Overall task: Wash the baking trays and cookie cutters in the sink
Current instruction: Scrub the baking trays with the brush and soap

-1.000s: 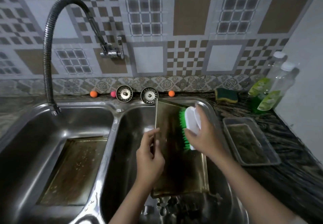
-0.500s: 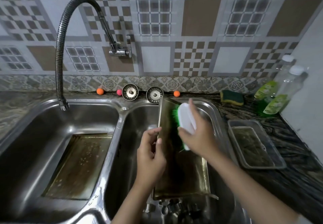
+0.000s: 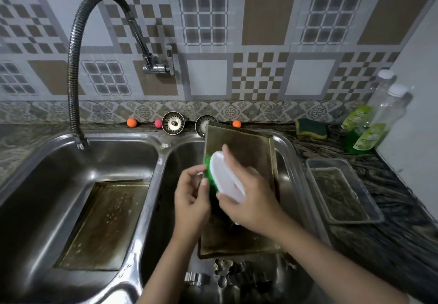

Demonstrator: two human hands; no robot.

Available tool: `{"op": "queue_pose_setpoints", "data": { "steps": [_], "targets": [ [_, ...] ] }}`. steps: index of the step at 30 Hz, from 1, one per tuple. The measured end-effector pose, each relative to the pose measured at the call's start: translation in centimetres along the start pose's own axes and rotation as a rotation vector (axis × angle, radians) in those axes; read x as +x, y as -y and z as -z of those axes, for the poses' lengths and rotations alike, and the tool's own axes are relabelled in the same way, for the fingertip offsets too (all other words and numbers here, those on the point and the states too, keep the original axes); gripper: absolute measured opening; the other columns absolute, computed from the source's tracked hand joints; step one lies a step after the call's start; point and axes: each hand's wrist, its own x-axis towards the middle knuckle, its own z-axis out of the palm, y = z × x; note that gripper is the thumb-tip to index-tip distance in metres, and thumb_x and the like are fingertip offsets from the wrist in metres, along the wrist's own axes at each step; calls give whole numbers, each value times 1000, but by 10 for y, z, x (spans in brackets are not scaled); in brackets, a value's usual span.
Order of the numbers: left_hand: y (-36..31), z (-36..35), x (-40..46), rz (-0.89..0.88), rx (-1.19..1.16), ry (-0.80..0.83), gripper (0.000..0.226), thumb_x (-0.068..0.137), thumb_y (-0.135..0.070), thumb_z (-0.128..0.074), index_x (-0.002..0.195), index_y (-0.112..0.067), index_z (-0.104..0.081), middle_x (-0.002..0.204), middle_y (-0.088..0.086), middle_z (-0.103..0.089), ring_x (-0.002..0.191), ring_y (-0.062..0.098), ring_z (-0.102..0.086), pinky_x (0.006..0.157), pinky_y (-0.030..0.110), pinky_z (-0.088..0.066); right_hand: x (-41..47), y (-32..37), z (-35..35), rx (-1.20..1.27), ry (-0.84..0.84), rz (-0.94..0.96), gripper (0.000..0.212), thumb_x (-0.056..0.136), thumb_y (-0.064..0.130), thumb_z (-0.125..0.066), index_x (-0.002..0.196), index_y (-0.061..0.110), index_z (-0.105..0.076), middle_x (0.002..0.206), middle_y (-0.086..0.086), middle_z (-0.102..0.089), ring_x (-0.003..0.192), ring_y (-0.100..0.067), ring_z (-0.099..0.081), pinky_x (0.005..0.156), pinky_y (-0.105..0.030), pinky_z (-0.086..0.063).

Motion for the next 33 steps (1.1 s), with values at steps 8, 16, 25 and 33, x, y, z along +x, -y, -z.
{"op": "queue_pose_setpoints", "data": {
  "steps": [8, 16, 25, 33],
  "targets": [
    [2, 6, -4, 3, 13, 54, 21, 88, -15, -51, 103, -27, -61, 95, 8, -68, 82, 16, -61, 71, 33, -48, 30, -22, 8, 126, -202, -191, 94, 81, 18, -71, 151, 32, -9, 119, 15, -48, 97, -7, -57, 71, -5, -44],
    [6, 12, -6, 55, -23, 70, 20, 88, -12, -52, 104, -20, -61, 98, 10, -69, 89, 17, -65, 75, 32, -49, 39, -39, 21, 60, -201, -244, 94, 82, 21, -70, 150, 36, -8, 126, 5, -47, 100, -21, -59, 71, -16, -52],
    [11, 12, -7, 106, -20, 0, 11, 88, -9, -57, 95, -16, -60, 78, 2, -61, 66, 1, -54, 60, 17, -45, 25, -35, 15, 4, -53, -197, 94, 79, 29, -69, 144, 55, -5, 125, -8, -57, 84, -33, -66, 67, -47, -58],
    [11, 16, 2, 106, -18, -87, 15, 84, -15, -57, 92, -27, -62, 75, 2, -56, 62, 2, -49, 56, 18, -40, -24, -1, -12, -133, 74, 96, 93, 76, 35, -61, 144, 55, 0, 98, 11, -54, 80, -10, -44, 60, -26, -42]
  ]
}}
